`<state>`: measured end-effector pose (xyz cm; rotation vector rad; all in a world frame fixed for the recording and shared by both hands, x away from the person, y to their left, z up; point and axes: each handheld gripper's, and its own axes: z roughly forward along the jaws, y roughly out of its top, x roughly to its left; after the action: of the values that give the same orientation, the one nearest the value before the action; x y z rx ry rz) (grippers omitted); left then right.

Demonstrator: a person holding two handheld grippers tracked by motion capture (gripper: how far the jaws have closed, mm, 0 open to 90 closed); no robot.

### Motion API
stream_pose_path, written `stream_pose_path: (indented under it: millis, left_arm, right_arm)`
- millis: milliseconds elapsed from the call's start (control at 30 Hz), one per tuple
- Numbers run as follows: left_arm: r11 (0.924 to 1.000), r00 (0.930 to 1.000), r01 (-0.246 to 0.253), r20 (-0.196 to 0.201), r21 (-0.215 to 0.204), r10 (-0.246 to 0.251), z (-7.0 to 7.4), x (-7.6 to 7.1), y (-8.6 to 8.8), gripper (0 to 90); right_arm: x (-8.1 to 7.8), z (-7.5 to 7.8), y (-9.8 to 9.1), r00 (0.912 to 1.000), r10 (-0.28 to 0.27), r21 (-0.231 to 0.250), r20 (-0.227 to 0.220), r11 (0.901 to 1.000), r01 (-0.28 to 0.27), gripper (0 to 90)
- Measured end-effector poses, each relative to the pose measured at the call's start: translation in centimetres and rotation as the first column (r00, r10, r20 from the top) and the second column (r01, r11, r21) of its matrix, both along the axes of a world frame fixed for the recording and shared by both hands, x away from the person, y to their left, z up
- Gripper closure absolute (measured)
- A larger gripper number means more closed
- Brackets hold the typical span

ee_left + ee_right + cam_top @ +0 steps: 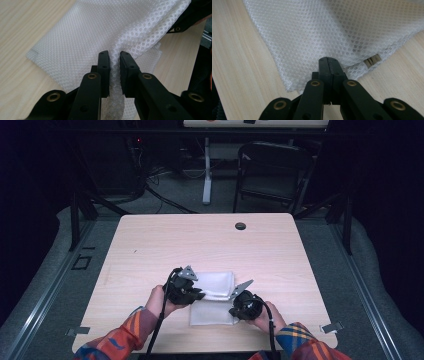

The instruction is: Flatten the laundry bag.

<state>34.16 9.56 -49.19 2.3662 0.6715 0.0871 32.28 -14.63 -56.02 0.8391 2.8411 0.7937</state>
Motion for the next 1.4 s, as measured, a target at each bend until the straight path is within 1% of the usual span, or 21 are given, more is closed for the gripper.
stream_pose_path:
  millis: [67,133,233,400,467,600,633,700,767,800,867,933,1000,1033,1100,1133,1167,1267,1333,1367,1400]
  left_arm:
    - [1.0000,1.0000,-0.002,0.004,-0.001,0.002,0.2,0.2,0.0,79.9]
    - [0.9998,0.9999,-0.014,0.008,-0.012,0.014,0.4,0.3,0.1,79.9]
    - [0.9996,0.9995,-0.025,0.017,-0.009,0.026,0.7,0.5,0.2,80.0]
    - [0.9994,0.9993,-0.033,0.018,-0.007,0.033,0.9,0.7,0.3,80.0]
    - [0.9991,0.9991,-0.039,0.017,-0.015,0.039,1.0,0.7,0.3,80.0]
    - [0.9987,0.9987,-0.048,0.018,-0.018,0.048,1.3,1.1,0.4,80.0]
    - [0.9986,0.9986,-0.049,0.019,-0.020,0.049,1.4,1.2,0.4,80.0]
    - [0.9979,0.9979,-0.059,0.022,-0.027,0.060,1.7,1.4,0.3,80.0]
    - [0.9974,0.9973,-0.066,0.031,-0.030,0.067,2.1,1.8,0.3,80.1]
    - [0.9968,0.9968,-0.072,0.033,-0.036,0.073,2.1,1.9,0.3,80.1]
    - [0.9969,0.9967,-0.072,0.035,-0.033,0.073,2.2,2.0,0.4,80.1]
    - [0.9957,0.9956,-0.081,0.044,-0.045,0.083,2.4,2.3,0.4,80.1]
    - [0.9952,0.9952,-0.087,0.043,-0.045,0.089,2.5,2.4,0.4,80.1]
    - [0.9950,0.9946,-0.089,0.049,-0.045,0.092,2.6,2.6,0.5,80.1]
    - [0.9939,0.9937,-0.097,0.052,-0.052,0.099,2.7,2.8,0.6,80.1]
    - [0.9935,0.9931,-0.100,0.056,-0.053,0.103,2.8,3.0,0.6,80.1]
    - [0.9928,0.9924,-0.107,0.056,-0.054,0.110,2.8,3.1,0.6,80.1]
    - [0.9925,0.9919,-0.107,0.062,-0.058,0.111,3.0,3.5,0.6,80.1]
    - [0.9911,0.9905,-0.115,0.068,-0.067,0.120,3.2,3.8,0.6,80.1]
    - [0.9909,0.9896,-0.118,0.074,-0.065,0.123,3.3,3.9,0.6,80.1]
    - [0.9899,0.9891,-0.123,0.073,-0.071,0.128,3.4,4.1,0.6,80.1]
  right_arm:
    - [0.0,0.0,0.0,1.0000,0.000,-0.001,0.001,1.0000,0.000,90.0]
    - [0.0,0.0,0.0,1.0000,0.000,-0.002,0.001,1.0000,0.000,90.0]
    - [0.0,0.0,0.0,1.0000,0.002,-0.001,0.004,1.0000,-0.002,90.0]
    - [0.0,0.0,0.0,1.0000,0.002,0.000,0.004,1.0000,-0.002,90.0]
    - [-0.1,0.0,0.0,1.0000,0.001,-0.001,0.005,1.0000,-0.001,90.0]
    - [0.0,-0.1,0.0,0.9999,0.003,0.003,0.014,1.0000,-0.003,90.0]
    - [-0.1,0.0,0.0,1.0000,0.001,0.001,0.008,1.0000,-0.001,90.0]
    - [-0.1,0.0,0.0,1.0000,0.001,0.002,0.003,1.0000,-0.001,90.0]
    - [0.0,0.0,0.0,0.9999,0.003,0.004,0.010,1.0000,-0.003,90.0]
    - [-0.1,-0.1,0.0,0.9999,0.004,0.005,0.010,1.0000,-0.004,90.0]
    - [0.0,-0.1,-0.1,0.9999,0.004,0.006,0.009,1.0000,-0.004,90.0]
    - [0.0,-0.1,-0.1,1.0000,0.003,0.007,0.009,1.0000,-0.003,90.0]
    - [-0.1,-0.1,-0.1,1.0000,0.002,0.006,0.009,1.0000,-0.002,90.0]
    - [-0.1,-0.1,-0.1,1.0000,0.002,0.006,0.009,1.0000,-0.002,90.0]
    - [-0.1,-0.1,0.0,0.9999,0.002,0.004,0.012,1.0000,-0.002,90.0]
    - [-0.1,0.0,0.0,0.9999,0.009,-0.011,0.015,0.9999,-0.009,90.0]
    - [-0.1,0.0,0.0,0.9999,0.002,-0.003,0.015,1.0000,-0.002,90.0]
    - [-0.1,0.0,0.0,0.9999,0.002,-0.002,0.015,1.0000,-0.002,90.0]
    - [-0.1,0.0,0.0,0.9998,0.010,-0.012,0.015,0.9999,-0.009,90.0]
    - [-0.1,0.1,0.0,0.9998,0.014,-0.014,0.014,0.9998,-0.014,90.0]
    - [-0.1,0.0,0.0,0.9998,0.008,-0.011,0.018,0.9999,-0.008,90.0]
